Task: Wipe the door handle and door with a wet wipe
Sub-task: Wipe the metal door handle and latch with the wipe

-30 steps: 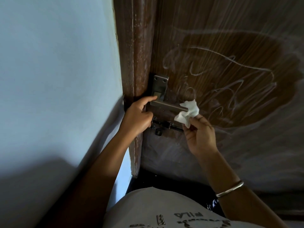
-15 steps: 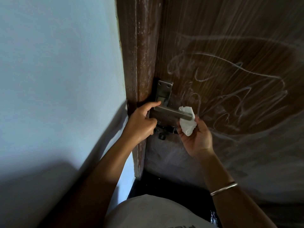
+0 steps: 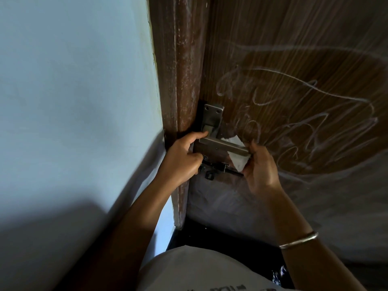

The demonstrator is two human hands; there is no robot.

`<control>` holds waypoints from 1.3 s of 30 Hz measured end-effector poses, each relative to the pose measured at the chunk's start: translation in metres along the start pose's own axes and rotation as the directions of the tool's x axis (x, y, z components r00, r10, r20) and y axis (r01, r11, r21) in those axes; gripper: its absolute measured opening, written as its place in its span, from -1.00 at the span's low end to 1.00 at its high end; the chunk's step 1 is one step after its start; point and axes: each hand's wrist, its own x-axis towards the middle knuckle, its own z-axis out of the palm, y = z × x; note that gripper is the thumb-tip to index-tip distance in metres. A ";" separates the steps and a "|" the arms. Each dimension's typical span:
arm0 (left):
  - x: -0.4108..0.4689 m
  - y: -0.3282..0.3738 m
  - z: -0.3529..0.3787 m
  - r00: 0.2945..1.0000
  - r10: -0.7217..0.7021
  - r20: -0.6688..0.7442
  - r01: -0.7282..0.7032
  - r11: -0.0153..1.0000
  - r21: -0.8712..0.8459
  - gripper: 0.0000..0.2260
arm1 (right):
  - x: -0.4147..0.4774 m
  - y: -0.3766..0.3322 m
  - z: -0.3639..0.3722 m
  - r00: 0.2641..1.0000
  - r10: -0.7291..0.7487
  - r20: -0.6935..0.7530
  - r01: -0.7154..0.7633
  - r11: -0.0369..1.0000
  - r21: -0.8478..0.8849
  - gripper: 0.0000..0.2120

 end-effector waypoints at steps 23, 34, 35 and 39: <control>0.007 -0.003 0.001 0.997 0.002 -0.074 -0.005 0.999 -0.041 -0.56 | -0.013 -0.056 0.041 0.921 -0.094 0.378 0.359 -0.169 -0.918 -0.66; 0.007 -0.005 0.002 0.999 -0.009 -0.051 0.006 0.999 -0.054 -0.53 | 0.000 -0.052 0.054 0.839 -0.031 0.542 0.514 -0.279 -0.811 -0.75; 0.006 -0.005 0.002 0.999 -0.013 -0.042 0.010 0.998 -0.058 -0.52 | -0.002 -0.054 0.043 0.856 -0.075 0.511 0.460 -0.342 -0.819 -0.75; 0.005 -0.007 0.002 0.999 0.011 -0.033 -0.013 0.998 -0.054 -0.51 | -0.006 -0.059 0.039 0.936 -0.199 0.289 0.198 -0.382 -0.903 -0.62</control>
